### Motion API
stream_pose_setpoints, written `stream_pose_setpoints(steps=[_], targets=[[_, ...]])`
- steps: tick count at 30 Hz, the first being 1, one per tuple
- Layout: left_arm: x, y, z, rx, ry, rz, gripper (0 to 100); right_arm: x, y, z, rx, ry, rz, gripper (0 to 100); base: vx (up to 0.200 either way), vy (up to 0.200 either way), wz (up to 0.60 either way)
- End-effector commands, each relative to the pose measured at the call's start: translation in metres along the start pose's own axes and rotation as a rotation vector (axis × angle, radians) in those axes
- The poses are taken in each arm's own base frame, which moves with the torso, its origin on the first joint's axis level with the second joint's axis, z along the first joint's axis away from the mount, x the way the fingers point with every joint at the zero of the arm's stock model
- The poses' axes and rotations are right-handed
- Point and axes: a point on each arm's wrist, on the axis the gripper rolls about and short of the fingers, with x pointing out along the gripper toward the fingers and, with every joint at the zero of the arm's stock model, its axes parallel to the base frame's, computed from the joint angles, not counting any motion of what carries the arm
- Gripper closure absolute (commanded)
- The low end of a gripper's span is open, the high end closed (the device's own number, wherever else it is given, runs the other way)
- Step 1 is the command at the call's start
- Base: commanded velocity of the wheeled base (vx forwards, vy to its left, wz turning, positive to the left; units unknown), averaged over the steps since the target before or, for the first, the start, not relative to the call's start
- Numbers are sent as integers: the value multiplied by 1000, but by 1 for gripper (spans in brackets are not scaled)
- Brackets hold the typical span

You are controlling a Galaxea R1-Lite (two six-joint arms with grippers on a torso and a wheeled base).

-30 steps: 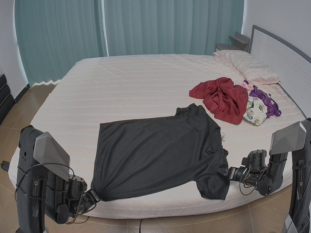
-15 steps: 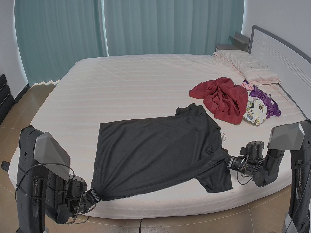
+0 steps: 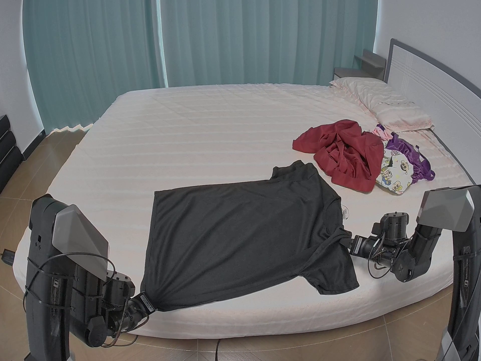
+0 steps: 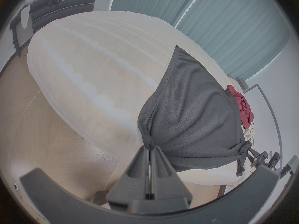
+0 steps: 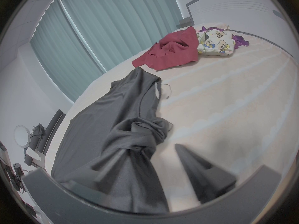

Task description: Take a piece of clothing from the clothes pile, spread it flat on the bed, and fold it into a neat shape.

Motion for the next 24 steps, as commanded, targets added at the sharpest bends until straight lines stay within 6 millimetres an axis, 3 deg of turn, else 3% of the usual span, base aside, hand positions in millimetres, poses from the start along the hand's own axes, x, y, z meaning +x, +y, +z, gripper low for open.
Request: stream_pose_setpoints(steps=[1, 5, 12, 24], targets=[[0, -1, 1, -1, -10, -14, 100, -13, -7, 6, 19, 12, -29, 0, 0, 0, 0], [0, -1, 1, -2, -11, -13, 100, -31, -14, 3, 52, 41, -53, 0, 0, 0, 0], [0, -1, 1, -1, -8, -13, 100, -68, -9, -19, 69, 161, 0, 0, 0, 0, 0], [0, -1, 1, -1, -6, -13, 100, -61, 1, -49, 29, 279, 21, 0, 0, 0, 0]])
